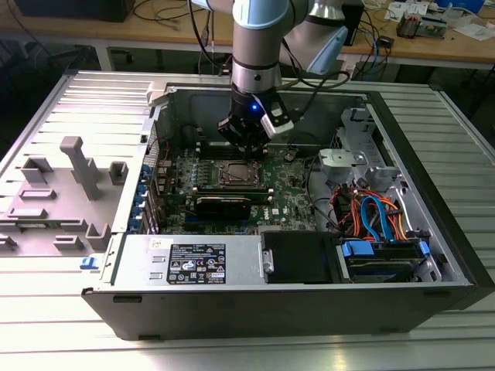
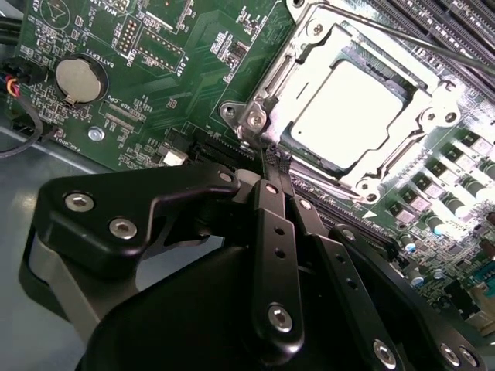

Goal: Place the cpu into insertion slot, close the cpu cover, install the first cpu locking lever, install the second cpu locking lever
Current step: 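Install the first cpu locking lever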

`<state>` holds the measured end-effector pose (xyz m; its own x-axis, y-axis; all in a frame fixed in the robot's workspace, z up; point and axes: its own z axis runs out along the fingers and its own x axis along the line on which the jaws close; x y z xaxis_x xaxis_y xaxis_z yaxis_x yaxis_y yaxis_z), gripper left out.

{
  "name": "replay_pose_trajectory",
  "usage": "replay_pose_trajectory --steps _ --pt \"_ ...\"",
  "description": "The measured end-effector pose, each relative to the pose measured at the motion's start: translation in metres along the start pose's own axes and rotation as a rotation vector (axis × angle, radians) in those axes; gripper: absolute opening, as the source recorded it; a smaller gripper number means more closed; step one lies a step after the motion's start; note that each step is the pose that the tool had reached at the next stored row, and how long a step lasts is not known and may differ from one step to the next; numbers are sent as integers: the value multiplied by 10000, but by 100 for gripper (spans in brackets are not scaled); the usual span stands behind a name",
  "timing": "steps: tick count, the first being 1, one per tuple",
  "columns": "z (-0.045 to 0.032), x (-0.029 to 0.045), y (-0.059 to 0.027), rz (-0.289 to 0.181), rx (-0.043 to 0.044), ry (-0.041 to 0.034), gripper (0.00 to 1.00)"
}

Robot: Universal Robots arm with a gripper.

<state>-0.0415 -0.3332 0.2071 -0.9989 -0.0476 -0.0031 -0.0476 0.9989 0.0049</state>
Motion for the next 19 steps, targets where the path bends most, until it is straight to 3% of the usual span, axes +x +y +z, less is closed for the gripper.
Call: replay_pose_trajectory --steps 19 --pt "33 -15 -28 29 2 0 11"
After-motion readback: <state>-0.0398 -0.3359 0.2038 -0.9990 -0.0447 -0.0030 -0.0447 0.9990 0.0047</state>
